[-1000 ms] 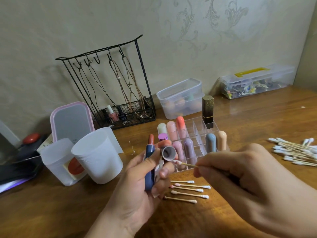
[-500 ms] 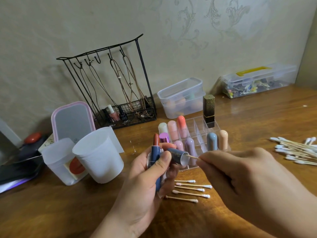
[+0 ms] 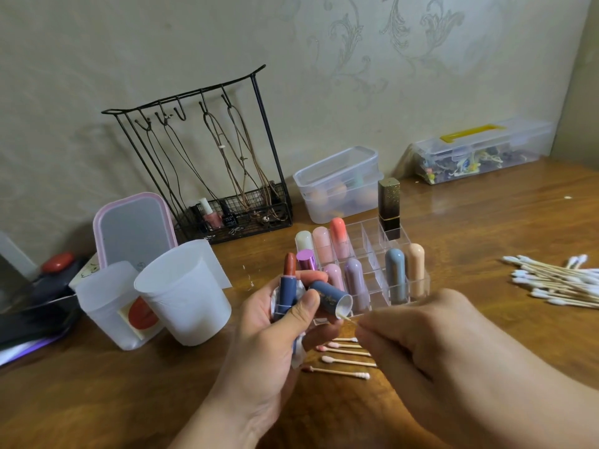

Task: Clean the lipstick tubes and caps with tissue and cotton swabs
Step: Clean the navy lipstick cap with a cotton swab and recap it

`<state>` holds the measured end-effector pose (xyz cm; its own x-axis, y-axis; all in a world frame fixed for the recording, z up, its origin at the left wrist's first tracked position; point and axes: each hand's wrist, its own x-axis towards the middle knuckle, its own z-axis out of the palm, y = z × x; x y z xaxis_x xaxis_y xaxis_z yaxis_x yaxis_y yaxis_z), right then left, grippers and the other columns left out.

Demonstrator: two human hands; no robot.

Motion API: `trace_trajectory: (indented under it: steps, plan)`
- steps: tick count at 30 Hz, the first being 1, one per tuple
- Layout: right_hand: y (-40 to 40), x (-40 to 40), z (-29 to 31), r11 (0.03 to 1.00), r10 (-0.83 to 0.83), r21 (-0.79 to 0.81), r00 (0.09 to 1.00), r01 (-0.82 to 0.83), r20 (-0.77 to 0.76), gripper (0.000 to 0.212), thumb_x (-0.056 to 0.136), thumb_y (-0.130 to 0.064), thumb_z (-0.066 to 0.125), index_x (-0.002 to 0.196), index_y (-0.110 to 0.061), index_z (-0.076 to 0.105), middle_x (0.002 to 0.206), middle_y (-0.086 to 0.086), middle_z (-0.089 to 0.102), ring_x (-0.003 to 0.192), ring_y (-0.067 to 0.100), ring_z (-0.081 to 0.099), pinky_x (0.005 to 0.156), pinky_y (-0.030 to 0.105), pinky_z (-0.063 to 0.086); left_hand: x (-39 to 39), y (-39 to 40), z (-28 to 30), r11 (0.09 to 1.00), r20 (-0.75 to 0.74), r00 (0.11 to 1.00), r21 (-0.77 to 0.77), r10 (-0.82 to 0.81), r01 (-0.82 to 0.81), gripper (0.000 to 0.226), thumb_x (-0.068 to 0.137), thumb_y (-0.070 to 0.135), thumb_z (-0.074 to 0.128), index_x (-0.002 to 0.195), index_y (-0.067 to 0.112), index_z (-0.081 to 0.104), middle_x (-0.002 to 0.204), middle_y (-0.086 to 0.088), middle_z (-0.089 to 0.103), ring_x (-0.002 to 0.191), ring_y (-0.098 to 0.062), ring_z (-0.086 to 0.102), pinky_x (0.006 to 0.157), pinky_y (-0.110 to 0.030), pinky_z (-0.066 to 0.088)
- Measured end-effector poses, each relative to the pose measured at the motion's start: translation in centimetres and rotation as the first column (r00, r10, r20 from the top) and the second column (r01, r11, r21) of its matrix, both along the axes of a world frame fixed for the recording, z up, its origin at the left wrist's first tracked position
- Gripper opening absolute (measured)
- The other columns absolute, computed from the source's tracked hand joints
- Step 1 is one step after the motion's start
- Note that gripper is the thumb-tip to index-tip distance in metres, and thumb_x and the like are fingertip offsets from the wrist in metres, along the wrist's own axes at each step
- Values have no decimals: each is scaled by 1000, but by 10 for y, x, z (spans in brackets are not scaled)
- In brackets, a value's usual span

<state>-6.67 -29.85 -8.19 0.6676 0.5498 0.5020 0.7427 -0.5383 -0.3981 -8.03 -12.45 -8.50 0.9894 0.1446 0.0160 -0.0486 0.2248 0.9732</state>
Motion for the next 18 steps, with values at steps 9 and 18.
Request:
trace_trajectory:
  steps: [9,18]
  plan:
    - [-5,2,1,994,92,68,990,-85,-106,37,92,-31,55,59,-17,46,46,-3,35,41,9,34,55,3,32,1,6,5,1000,38,999,-1,28,-28,16,65,18,64,76,19,76,82,-14,71,68,-24,71,55,-28,57]
    - [-6,0,5,990,112,96,984,-99,-135,36,92,-29,55,59,-15,50,47,-5,36,43,10,32,52,4,29,0,5,4,999,89,996,49,-1,-3,16,66,18,63,75,21,76,81,-12,72,72,-24,71,56,-26,57]
